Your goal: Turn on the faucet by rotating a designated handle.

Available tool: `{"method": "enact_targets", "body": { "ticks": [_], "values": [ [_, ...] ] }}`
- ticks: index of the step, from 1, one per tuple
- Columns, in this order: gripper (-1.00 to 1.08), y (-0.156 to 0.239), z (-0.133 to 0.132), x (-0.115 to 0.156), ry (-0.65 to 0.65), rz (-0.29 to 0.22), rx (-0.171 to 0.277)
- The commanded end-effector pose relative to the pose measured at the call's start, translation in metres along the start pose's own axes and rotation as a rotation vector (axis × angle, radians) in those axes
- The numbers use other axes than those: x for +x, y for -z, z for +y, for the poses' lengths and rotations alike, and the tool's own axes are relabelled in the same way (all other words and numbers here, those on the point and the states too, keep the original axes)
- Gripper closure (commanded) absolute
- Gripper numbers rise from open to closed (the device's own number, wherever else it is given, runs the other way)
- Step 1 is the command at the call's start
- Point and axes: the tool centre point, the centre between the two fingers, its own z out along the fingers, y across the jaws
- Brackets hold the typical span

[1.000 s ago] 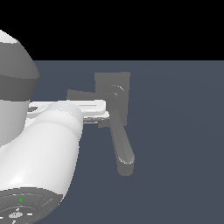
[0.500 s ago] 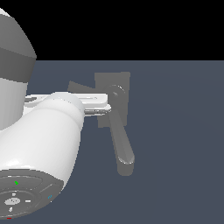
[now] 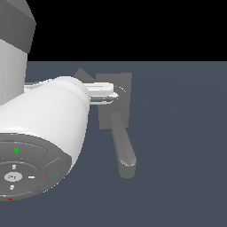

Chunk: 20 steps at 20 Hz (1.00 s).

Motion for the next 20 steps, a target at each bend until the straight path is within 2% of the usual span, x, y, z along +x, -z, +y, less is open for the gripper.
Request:
{"method": "enact_targets", "body": {
  "ticks": [1,5,7,20],
  "values": [
    [1.08,0.0,-0.005,-0.014,0.0,-0.013,0.004],
    [1.08,0.0,-0.009,-0.028,0.0,-0.015,0.004],
    [1.08,0.0,-0.007,-0.018,0.0,-0.001,0.003],
    [1.08,0.001,-0.041,-0.052,0.0,-0.009,0.004]
  ]
}}
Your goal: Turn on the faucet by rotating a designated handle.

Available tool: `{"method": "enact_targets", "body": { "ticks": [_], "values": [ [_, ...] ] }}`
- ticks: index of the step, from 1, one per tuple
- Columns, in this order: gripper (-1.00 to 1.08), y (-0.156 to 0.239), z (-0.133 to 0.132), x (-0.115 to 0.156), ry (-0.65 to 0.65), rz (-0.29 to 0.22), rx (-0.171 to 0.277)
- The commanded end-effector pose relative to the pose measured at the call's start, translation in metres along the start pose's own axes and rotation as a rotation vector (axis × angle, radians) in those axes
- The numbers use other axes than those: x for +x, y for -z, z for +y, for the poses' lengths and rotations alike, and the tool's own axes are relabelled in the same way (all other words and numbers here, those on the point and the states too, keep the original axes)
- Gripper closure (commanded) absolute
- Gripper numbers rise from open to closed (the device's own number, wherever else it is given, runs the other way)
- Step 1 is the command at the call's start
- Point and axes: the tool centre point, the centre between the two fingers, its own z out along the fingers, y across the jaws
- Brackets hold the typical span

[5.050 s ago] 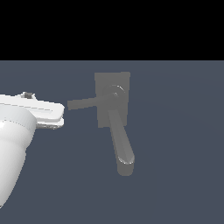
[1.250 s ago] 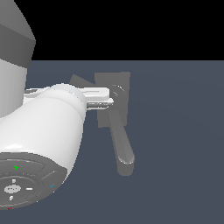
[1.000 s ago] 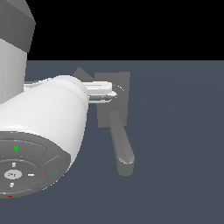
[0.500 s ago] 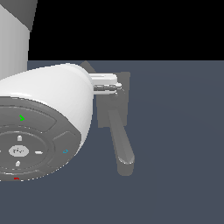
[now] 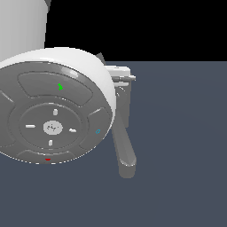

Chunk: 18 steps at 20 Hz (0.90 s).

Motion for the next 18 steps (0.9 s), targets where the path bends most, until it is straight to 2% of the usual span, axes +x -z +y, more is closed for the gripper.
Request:
{"method": "enact_targets", "body": {
  "ticks": [1,8,9,18],
  "values": [
    [1.08,-0.001,-0.008,-0.011,0.023,0.009,-0.003],
    [1.08,-0.001,-0.023,-0.027,0.024,0.005,-0.003],
    [1.08,0.001,-0.023,-0.024,-0.036,-0.048,0.008],
    [1.08,0.001,-0.049,-0.031,-0.014,-0.029,0.004]
  ]
}}
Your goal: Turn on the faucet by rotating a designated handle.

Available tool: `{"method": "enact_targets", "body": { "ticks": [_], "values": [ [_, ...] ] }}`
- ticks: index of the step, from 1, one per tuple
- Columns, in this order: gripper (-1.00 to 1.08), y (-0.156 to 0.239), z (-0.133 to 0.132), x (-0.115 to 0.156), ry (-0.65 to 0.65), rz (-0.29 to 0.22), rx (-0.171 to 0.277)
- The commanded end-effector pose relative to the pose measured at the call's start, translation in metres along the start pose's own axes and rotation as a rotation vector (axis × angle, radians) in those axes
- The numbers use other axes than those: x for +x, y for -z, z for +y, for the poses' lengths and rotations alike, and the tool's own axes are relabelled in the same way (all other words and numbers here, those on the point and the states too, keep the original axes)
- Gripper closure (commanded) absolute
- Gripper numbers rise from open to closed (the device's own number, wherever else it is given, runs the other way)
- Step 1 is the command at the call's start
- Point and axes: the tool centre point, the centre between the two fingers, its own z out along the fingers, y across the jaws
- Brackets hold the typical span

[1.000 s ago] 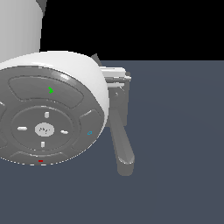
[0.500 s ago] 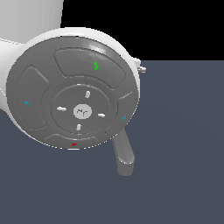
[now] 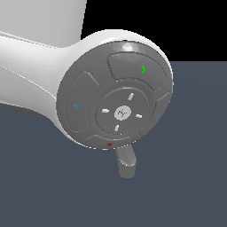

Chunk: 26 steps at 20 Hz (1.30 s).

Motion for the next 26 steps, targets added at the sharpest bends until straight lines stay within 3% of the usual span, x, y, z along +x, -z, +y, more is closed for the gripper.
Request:
{"method": "enact_targets", "body": {
  "ticks": [1,17,18,19,26],
  "values": [
    [1.08,-0.002,-0.006,0.0,0.047,0.052,-0.013],
    [1.08,-0.006,-0.047,-0.015,0.082,0.082,-0.02],
    [1.08,-0.005,-0.046,-0.01,0.032,-0.001,0.006],
    [1.08,0.007,-0.057,-0.025,0.012,-0.033,0.016],
    [1.08,0.003,-0.073,-0.017,0.032,0.0,0.006]
  ]
}}
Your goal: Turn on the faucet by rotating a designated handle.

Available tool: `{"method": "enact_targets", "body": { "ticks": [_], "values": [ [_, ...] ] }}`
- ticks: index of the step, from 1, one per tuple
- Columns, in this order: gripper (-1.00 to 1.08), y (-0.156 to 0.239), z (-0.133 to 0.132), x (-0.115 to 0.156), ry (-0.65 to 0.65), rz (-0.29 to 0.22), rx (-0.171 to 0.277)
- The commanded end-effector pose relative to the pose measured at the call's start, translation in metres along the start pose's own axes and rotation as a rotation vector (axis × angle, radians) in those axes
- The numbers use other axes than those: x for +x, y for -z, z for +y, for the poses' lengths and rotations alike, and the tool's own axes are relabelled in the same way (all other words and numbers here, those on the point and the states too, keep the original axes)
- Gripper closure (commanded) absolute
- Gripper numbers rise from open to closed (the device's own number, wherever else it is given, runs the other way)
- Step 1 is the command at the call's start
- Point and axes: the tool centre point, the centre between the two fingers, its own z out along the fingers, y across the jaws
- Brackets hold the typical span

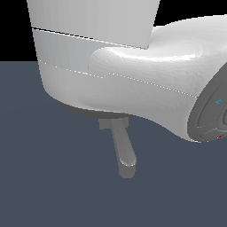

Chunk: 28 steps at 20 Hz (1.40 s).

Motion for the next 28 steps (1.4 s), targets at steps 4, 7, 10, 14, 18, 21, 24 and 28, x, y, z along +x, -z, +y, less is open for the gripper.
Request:
{"method": "enact_targets", "body": {
  "ticks": [4,7,10,14,18,21,24,28],
  "values": [
    [1.08,-0.005,-0.012,0.01,0.026,0.051,-0.013],
    [1.08,-0.006,-0.019,0.014,0.034,0.066,-0.018],
    [1.08,-0.008,-0.026,0.017,0.043,0.08,-0.022],
    [1.08,-0.01,-0.036,0.021,0.055,0.099,-0.029],
    [1.08,-0.011,-0.043,0.024,0.064,0.114,-0.034],
    [1.08,-0.011,-0.047,0.013,0.046,0.033,-0.028],
    [1.08,-0.01,-0.055,0.022,0.049,0.047,-0.029],
    [1.08,-0.01,-0.065,0.035,0.053,0.065,-0.03]
  ]
}}
